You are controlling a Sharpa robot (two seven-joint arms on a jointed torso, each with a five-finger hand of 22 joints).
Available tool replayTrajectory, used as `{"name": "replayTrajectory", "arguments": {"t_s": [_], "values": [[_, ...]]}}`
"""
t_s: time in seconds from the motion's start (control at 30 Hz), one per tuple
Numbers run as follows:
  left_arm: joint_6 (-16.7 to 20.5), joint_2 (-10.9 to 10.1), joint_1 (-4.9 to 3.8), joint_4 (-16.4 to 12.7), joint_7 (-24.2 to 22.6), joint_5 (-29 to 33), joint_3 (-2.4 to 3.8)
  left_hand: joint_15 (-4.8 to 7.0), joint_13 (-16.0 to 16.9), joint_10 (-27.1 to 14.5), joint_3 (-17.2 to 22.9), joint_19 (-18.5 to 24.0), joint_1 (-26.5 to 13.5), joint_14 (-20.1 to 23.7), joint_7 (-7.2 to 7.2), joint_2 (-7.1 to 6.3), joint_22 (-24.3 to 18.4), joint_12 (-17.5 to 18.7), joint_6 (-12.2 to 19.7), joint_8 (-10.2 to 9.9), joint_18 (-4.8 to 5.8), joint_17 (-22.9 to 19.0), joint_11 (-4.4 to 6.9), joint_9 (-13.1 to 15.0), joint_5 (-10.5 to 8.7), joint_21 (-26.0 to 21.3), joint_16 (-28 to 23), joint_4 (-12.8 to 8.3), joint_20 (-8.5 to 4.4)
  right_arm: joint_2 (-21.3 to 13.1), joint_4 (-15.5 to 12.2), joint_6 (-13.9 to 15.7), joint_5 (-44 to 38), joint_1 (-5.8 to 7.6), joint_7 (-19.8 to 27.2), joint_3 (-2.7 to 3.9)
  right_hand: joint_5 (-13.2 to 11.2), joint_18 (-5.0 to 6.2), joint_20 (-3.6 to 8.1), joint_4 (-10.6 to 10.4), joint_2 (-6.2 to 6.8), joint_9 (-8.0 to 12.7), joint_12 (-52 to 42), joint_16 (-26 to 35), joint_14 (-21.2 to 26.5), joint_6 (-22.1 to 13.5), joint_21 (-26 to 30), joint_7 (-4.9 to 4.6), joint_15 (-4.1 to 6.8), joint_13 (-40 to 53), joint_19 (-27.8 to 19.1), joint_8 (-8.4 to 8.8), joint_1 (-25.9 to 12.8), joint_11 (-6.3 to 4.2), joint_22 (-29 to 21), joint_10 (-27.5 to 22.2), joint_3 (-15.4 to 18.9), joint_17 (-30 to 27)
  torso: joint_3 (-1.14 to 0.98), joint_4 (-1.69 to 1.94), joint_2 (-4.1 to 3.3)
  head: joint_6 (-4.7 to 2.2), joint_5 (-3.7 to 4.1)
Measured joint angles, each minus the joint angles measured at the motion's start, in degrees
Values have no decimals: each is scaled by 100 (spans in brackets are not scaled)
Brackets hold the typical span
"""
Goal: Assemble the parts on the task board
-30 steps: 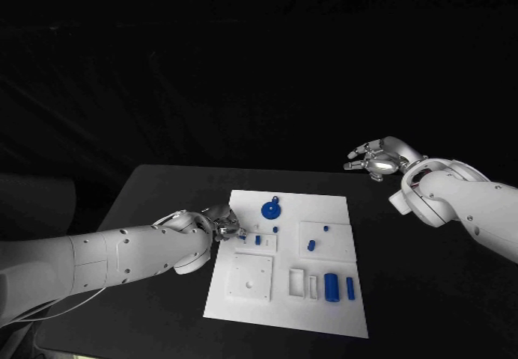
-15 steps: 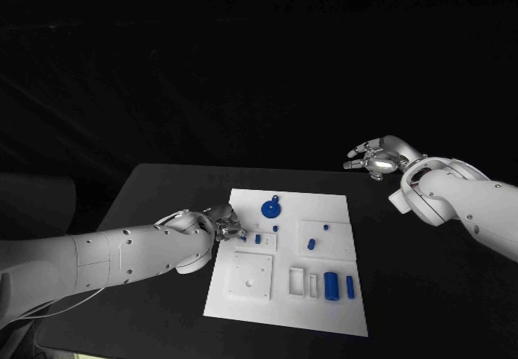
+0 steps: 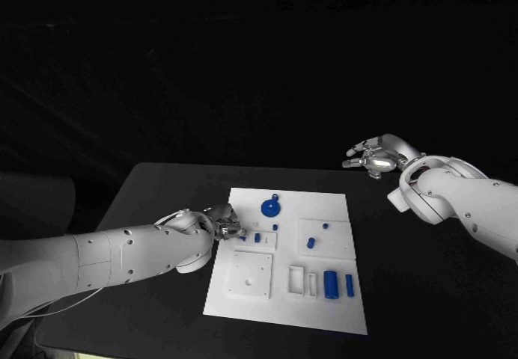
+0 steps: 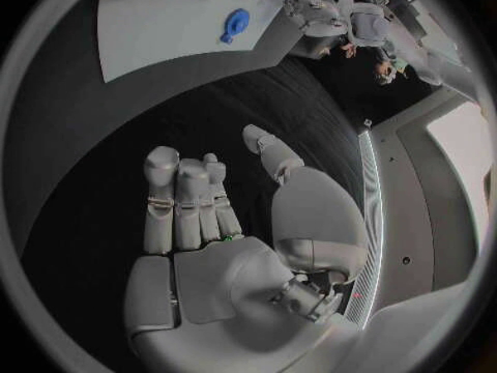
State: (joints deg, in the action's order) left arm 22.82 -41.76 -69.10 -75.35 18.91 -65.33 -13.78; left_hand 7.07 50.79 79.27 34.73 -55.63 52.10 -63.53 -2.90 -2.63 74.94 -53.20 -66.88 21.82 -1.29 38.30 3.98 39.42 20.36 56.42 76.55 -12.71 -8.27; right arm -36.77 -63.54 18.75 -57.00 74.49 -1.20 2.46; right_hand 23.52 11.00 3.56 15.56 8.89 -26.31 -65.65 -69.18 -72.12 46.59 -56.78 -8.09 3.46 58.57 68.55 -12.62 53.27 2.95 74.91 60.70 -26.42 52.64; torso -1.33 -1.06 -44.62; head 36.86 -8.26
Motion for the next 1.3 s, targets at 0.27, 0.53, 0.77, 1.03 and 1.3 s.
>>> {"name": "replayTrajectory", "arguments": {"t_s": [0.27,0.53,0.77,1.03,1.3], "values": [[2,18,37,25,-15,-44,16,0,0,-17,1,1,0,0,6,0,0,0,6,138,0,-1,-31,1,-1,34,0,-3,0,0,-2,-2,0,0,0,0,0,0,-8,0,0,0,0,0,-12,-10,0,9,-12,0,-8,0,0,0,0,0,0,-1,0,0,2,3,4],[3,28,55,30,-35,-77,19,0,4,-17,2,1,0,0,16,0,-1,0,15,199,0,-1,-32,85,22,34,23,-4,0,0,-2,-3,1,0,0,0,0,0,-10,0,0,0,1,0,-16,-11,0,9,-16,-5,-8,0,0,0,0,0,0,-1,3,-3,2,2,10],[-10,28,55,32,-38,-90,20,0,4,-17,1,2,0,0,17,0,-2,-23,17,199,0,-2,-32,169,22,34,23,-5,0,0,-2,-4,1,0,0,0,23,0,-19,0,0,0,4,0,-15,-11,0,9,-15,-5,-1,0,0,0,0,0,0,-1,3,-3,2,-5,15],[-55,29,54,39,-39,-116,25,0,3,-17,13,2,0,0,6,0,-2,-23,6,197,0,-2,-32,208,21,34,22,9,0,4,-1,-6,1,0,0,0,22,-1,-16,0,0,0,-18,0,-15,-11,0,10,-15,-11,4,0,0,0,-1,0,0,-2,7,1,2,-12,10],[-136,28,53,46,-35,-143,29,0,2,-16,14,2,0,0,6,0,-3,-46,6,192,1,-3,-32,213,9,59,22,8,0,3,0,-9,2,0,1,0,22,0,-9,0,0,0,-18,0,-15,-12,0,10,-16,-10,13,0,0,0,-1,0,0,-2,7,-1,1,4,9]]}}
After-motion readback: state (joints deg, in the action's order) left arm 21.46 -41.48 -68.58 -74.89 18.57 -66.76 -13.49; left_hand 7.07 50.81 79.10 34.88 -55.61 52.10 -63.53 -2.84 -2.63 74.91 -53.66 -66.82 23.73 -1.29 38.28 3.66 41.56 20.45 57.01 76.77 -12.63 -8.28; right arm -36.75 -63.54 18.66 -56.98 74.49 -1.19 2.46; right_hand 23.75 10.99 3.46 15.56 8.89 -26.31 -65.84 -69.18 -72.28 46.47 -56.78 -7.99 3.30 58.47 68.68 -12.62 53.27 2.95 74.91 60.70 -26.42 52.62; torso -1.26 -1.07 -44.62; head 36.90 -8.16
